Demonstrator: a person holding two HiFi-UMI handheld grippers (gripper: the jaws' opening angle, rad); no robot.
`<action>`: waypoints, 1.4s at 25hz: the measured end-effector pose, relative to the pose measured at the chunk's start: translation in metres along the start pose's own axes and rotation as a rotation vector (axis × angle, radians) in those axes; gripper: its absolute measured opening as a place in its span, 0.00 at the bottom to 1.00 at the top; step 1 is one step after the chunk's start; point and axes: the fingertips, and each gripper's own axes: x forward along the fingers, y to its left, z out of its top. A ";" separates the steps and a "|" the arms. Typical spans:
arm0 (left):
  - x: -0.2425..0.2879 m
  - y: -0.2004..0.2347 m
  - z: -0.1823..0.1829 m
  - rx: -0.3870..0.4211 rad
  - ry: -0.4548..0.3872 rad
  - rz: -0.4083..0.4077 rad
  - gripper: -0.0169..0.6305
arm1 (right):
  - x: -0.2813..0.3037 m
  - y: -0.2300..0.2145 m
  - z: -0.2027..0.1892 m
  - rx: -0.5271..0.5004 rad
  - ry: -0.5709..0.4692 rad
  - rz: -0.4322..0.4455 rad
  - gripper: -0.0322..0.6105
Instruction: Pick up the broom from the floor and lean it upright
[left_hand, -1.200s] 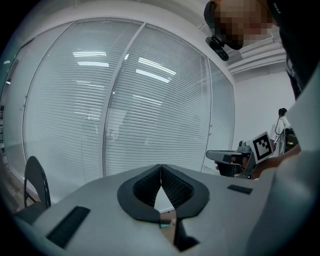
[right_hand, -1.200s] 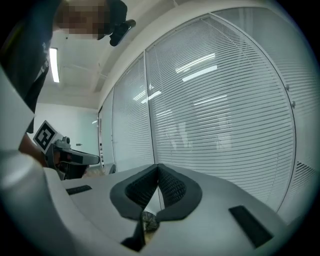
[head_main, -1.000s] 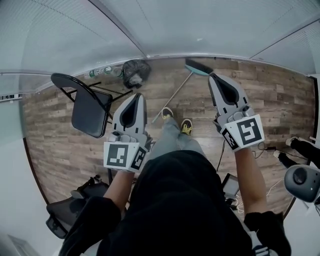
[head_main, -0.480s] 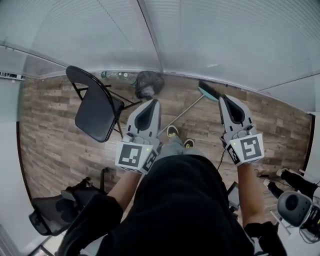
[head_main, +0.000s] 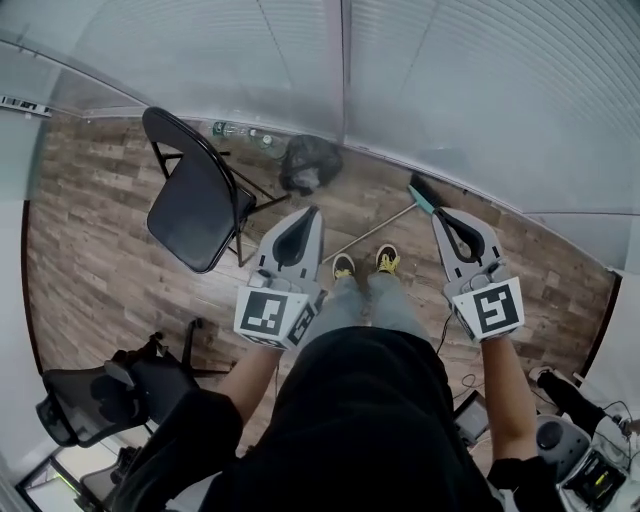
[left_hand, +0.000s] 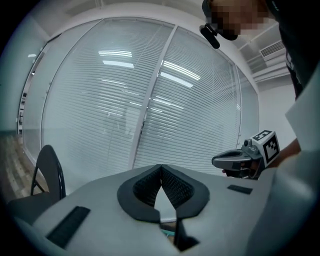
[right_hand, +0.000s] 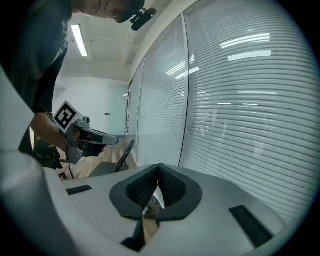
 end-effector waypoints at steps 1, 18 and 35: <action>0.003 0.004 -0.004 -0.006 0.007 0.010 0.06 | 0.008 -0.001 -0.003 -0.005 0.017 0.018 0.08; 0.036 0.040 -0.102 -0.099 0.128 0.243 0.06 | 0.121 0.034 -0.151 -0.035 0.282 0.506 0.08; 0.040 0.134 -0.256 -0.208 0.206 0.426 0.06 | 0.205 0.142 -0.350 -0.188 0.525 0.798 0.21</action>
